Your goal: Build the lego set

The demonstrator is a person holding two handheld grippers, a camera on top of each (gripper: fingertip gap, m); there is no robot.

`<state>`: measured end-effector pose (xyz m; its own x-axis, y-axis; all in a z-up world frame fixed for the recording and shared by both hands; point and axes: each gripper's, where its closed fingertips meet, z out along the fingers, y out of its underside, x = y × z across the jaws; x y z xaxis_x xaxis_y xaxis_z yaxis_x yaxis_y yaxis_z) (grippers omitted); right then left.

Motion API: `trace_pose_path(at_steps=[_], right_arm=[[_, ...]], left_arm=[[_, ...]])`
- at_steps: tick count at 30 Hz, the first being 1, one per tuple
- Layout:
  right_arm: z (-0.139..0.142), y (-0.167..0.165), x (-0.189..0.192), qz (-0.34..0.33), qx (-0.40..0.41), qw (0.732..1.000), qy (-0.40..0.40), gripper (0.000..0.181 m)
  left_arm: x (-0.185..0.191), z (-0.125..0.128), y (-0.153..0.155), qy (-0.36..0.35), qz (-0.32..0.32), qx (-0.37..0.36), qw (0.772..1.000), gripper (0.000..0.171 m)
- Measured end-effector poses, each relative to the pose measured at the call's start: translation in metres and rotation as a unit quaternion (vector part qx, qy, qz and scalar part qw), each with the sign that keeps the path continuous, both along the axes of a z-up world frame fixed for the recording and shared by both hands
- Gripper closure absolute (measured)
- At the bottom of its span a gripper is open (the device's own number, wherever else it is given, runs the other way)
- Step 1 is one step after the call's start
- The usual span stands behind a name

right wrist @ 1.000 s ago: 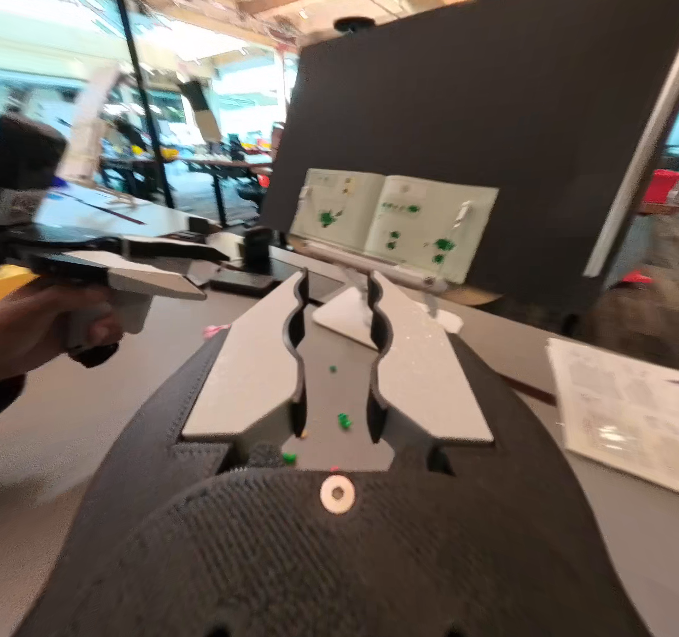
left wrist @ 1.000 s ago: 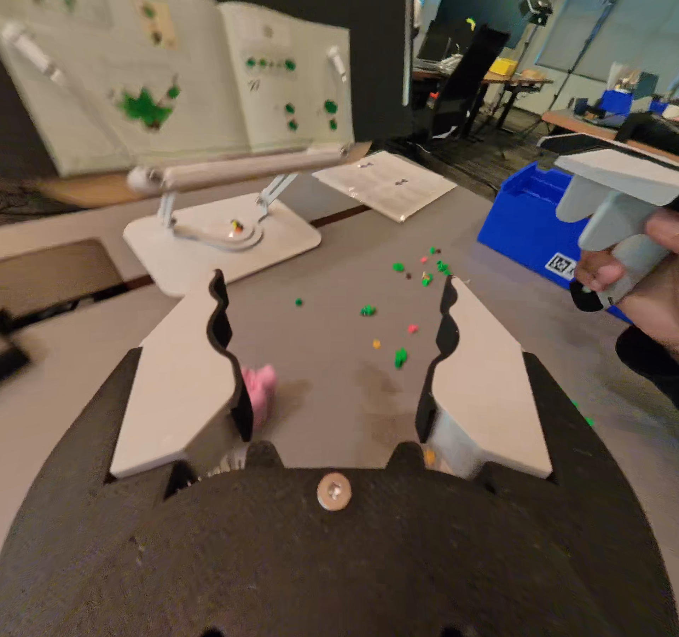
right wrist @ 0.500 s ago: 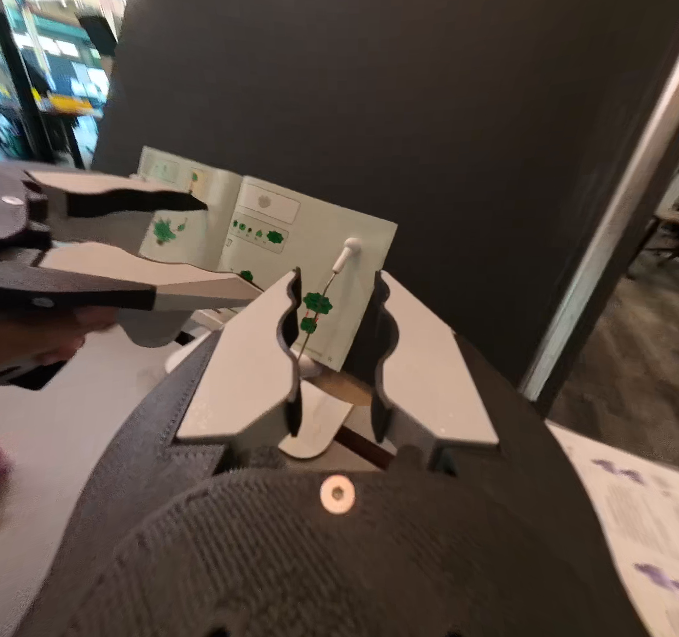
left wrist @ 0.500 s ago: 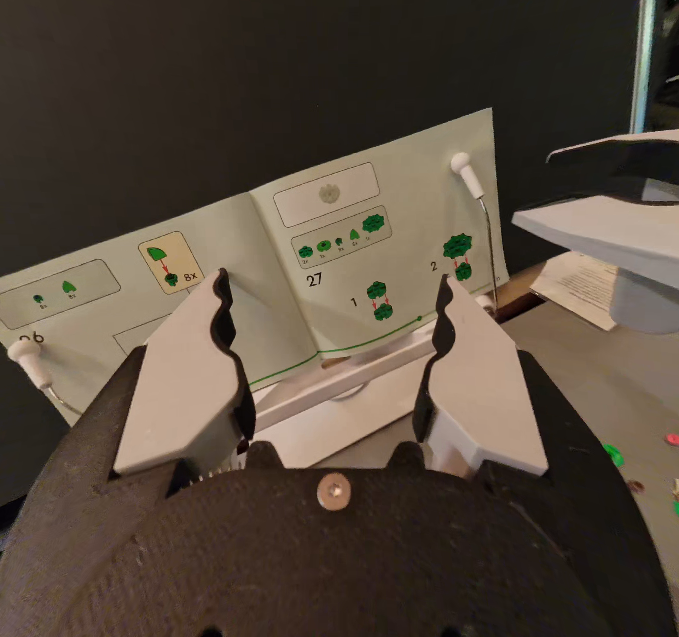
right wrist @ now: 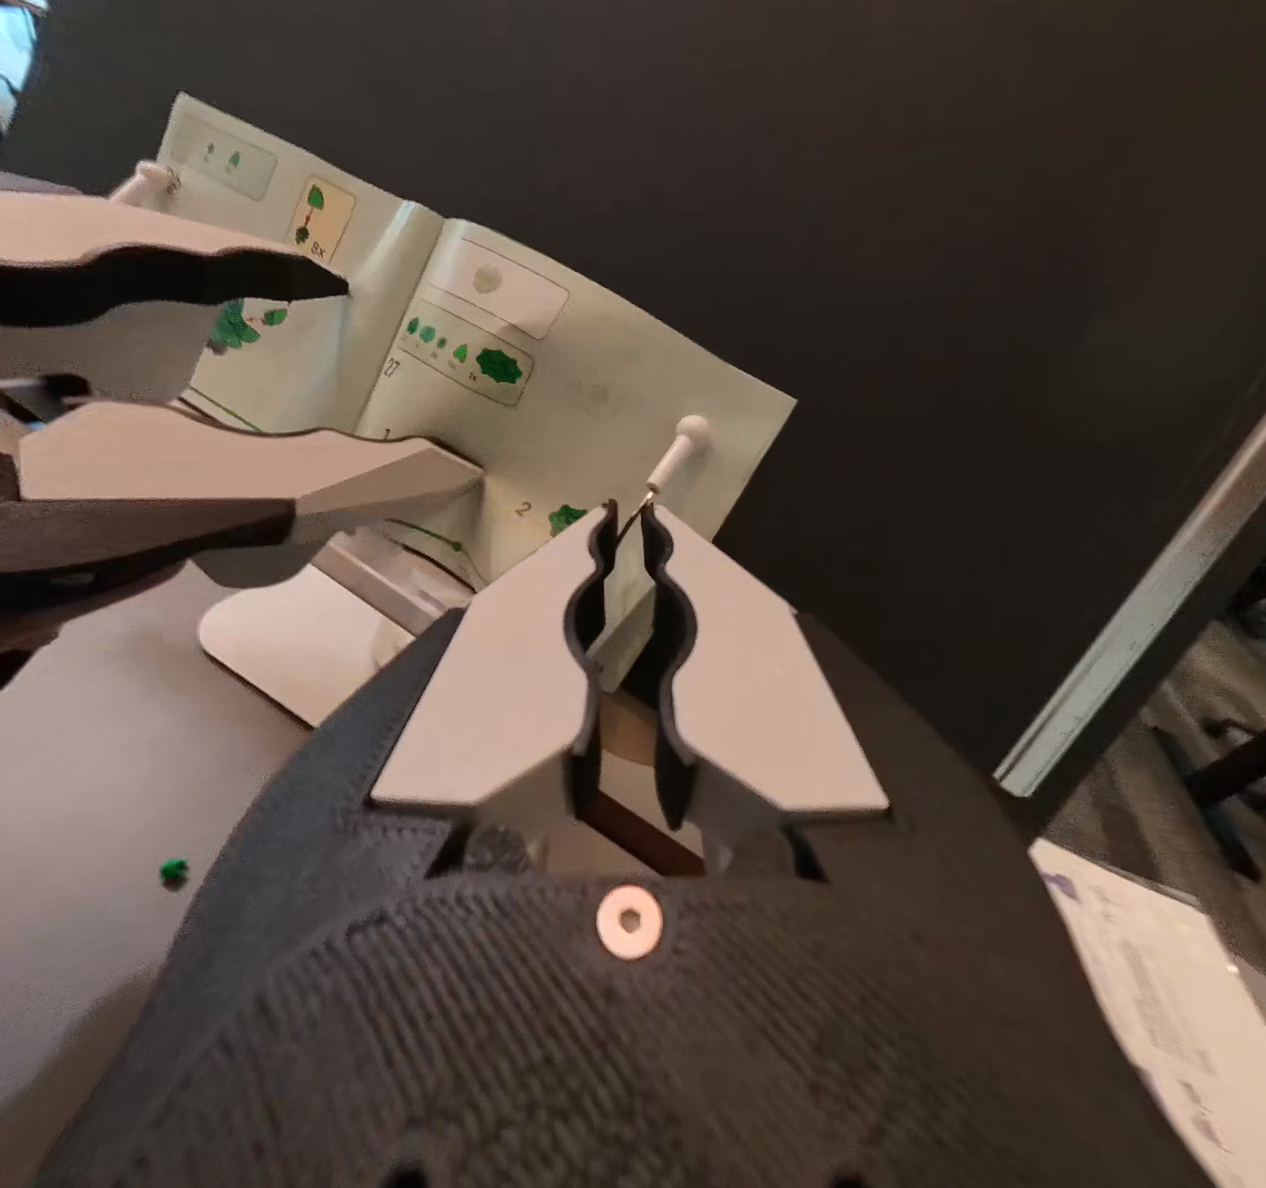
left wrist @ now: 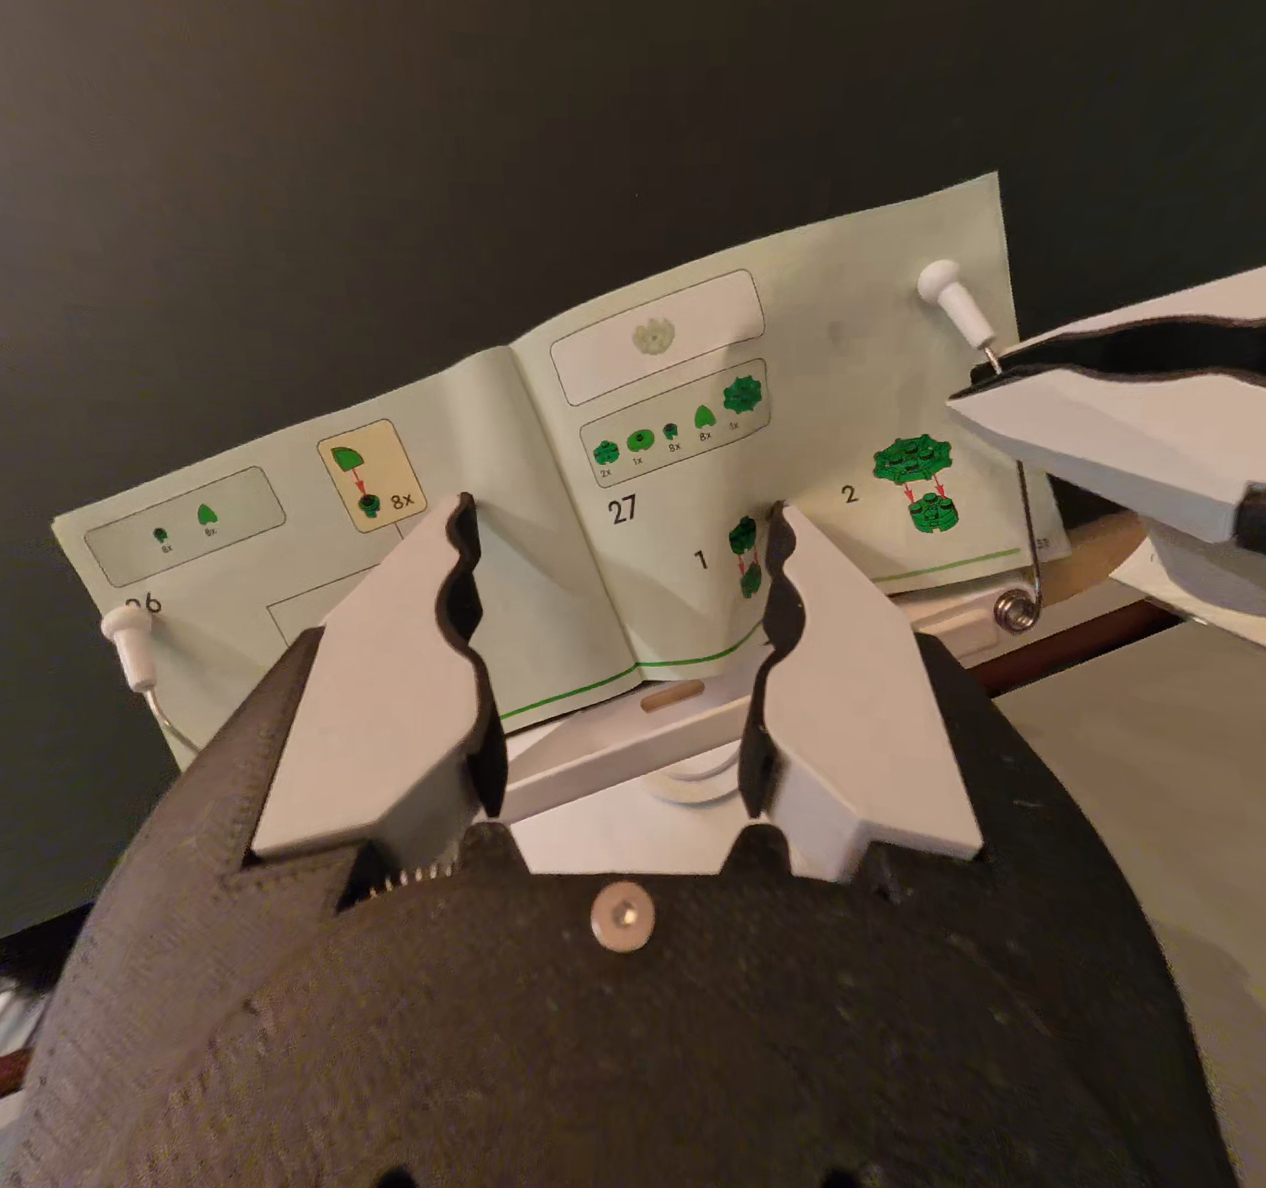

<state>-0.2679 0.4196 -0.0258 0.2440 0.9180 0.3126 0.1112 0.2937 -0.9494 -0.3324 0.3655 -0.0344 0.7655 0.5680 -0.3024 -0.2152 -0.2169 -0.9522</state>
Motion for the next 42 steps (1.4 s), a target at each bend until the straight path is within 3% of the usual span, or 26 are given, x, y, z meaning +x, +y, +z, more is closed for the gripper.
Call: trace_pose_path(at_steps=[5,10,15,22,26,29,30,31,33,36,39,42], right_arm=[[0.001,0.000,0.002,0.003,-0.016,1.000,0.016,0.177],[0.001,0.001,0.004,-0.008,0.003,0.999,0.031,0.177],[0.000,0.001,0.003,-0.004,-0.003,1.000,0.027,0.176],[0.000,0.001,0.003,-0.003,-0.004,1.000,0.025,0.176],[-0.001,0.000,0.002,-0.006,-0.003,1.000,0.023,0.176],[-0.001,0.000,0.003,-0.010,-0.004,1.000,0.023,0.176],[0.000,0.000,0.003,-0.013,-0.002,1.000,0.023,0.171],[0.002,-0.001,0.004,-0.016,0.003,1.000,0.023,0.153],[0.011,-0.005,0.007,-0.023,0.022,0.999,0.025,0.129],[0.028,-0.030,0.008,0.011,0.061,0.998,0.034,0.128],[0.035,-0.057,0.001,0.031,0.077,0.996,0.030,0.140],[0.037,-0.076,-0.010,0.008,0.067,0.997,0.029,0.149]], left_arm=[[-0.004,0.004,-0.008,-0.005,-0.024,-0.010,1.000,0.114],[-0.001,0.012,-0.016,-0.056,-0.076,0.047,0.994,0.136],[-0.016,0.033,-0.040,-0.078,-0.082,0.124,0.986,0.119],[-0.045,0.078,-0.097,-0.129,-0.083,0.216,0.964,0.116],[-0.018,0.106,-0.107,-0.121,-0.131,0.239,0.954,0.110],[0.028,0.097,-0.073,-0.119,-0.181,0.166,0.962,0.086],[0.040,0.088,-0.059,-0.114,-0.187,0.132,0.967,0.078],[0.047,0.079,-0.050,-0.100,-0.183,0.101,0.973,0.077],[0.034,0.077,-0.052,-0.049,-0.125,0.100,0.986,0.089],[-0.008,0.091,-0.089,-0.015,-0.052,0.159,0.986,0.126],[-0.054,0.075,-0.117,-0.108,-0.037,0.171,0.979,0.138],[-0.059,0.026,-0.106,-0.262,-0.110,0.088,0.955,0.139]])
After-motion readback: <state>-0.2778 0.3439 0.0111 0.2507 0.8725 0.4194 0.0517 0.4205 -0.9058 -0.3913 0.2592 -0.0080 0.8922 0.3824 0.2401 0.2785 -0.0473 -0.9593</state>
